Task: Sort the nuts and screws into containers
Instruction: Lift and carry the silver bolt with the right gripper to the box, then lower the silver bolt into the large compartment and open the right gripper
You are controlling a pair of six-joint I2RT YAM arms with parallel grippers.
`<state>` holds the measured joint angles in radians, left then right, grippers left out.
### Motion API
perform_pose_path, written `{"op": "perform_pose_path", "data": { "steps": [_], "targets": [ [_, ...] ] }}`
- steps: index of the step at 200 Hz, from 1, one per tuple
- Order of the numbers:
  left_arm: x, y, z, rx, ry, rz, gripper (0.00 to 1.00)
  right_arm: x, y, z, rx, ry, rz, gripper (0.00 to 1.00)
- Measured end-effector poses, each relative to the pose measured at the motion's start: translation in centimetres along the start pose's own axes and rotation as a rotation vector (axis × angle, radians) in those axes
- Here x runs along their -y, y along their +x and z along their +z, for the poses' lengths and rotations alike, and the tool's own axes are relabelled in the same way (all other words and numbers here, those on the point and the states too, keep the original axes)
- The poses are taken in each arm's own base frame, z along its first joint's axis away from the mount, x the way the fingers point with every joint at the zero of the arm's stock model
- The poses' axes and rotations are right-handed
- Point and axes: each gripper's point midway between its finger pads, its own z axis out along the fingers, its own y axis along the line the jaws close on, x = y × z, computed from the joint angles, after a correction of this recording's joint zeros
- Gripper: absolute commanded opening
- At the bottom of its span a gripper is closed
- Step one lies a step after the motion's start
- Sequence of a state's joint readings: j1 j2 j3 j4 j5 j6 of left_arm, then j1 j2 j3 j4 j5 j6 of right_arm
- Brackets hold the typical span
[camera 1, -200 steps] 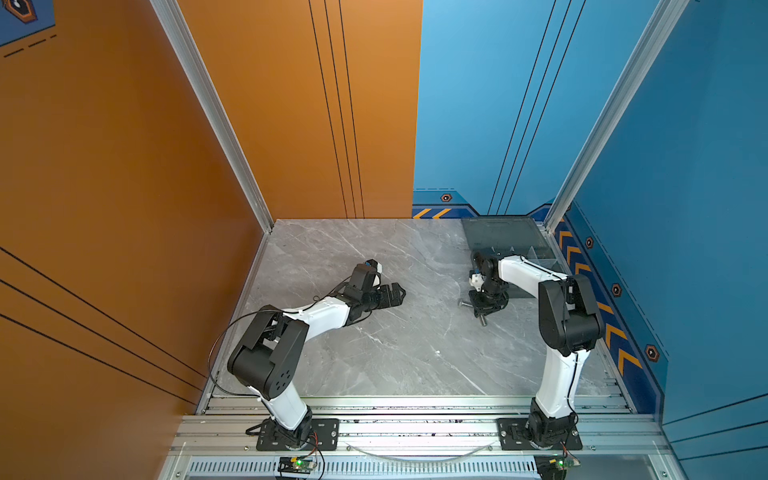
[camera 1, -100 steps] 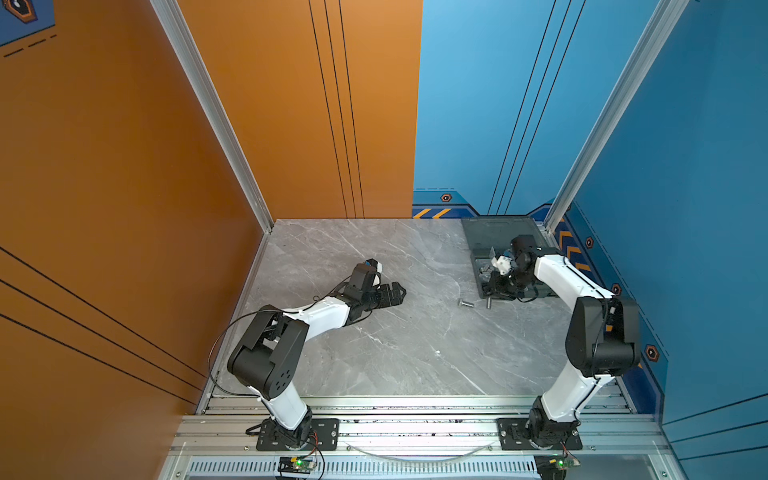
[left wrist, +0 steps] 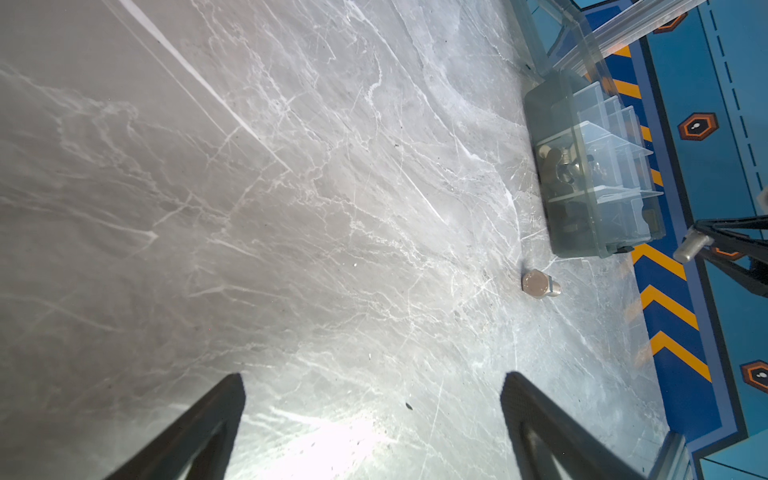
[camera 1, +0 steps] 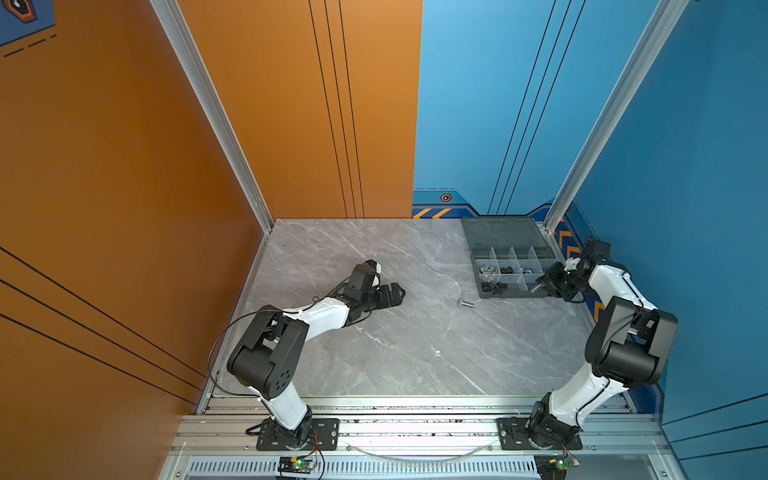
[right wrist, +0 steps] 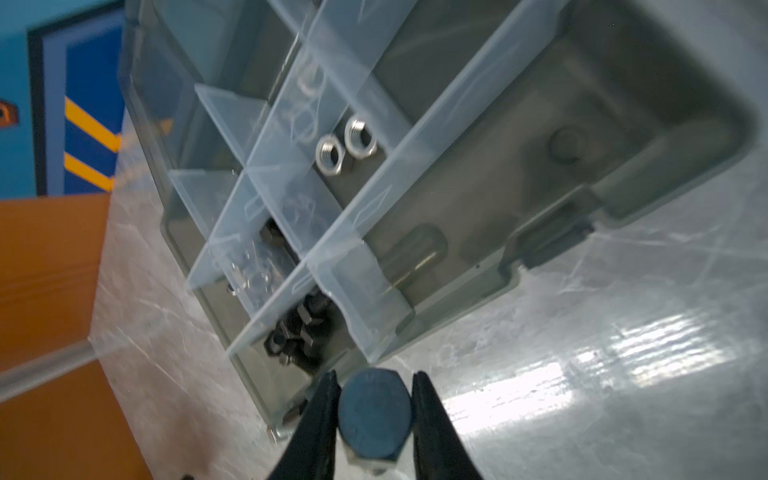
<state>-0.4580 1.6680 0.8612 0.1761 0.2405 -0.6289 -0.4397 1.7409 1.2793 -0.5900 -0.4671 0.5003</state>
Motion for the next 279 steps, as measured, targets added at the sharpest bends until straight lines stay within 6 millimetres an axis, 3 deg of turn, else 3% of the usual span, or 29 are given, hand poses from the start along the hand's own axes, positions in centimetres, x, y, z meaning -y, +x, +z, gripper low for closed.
{"op": "perform_pose_path", "data": {
  "steps": [30, 76, 115, 246, 279],
  "targets": [
    [-0.1, 0.2, 0.0, -0.004, -0.003, -0.001, 0.98, 0.3, -1.5, 0.3, 0.04, -0.014, 0.066, 0.0],
    [0.1, 0.0, -0.3, 0.004, 0.003, 0.001, 0.98, 1.2, -2.8, 2.4, 0.061, -0.007, 0.153, 0.0],
    [0.2, -0.1, -0.5, 0.01, 0.007, 0.003, 0.98, 1.0, -4.4, 2.7, 0.133, -0.031, 0.213, 0.0],
    [0.2, -0.1, -0.5, 0.014, 0.01, 0.004, 0.98, 2.1, -5.3, 3.9, 0.18, -0.016, 0.297, 0.0],
    [0.2, -0.1, -0.5, 0.014, 0.01, 0.004, 0.98, 2.7, -4.9, 4.9, 0.167, 0.009, 0.303, 0.16]
  ]
}}
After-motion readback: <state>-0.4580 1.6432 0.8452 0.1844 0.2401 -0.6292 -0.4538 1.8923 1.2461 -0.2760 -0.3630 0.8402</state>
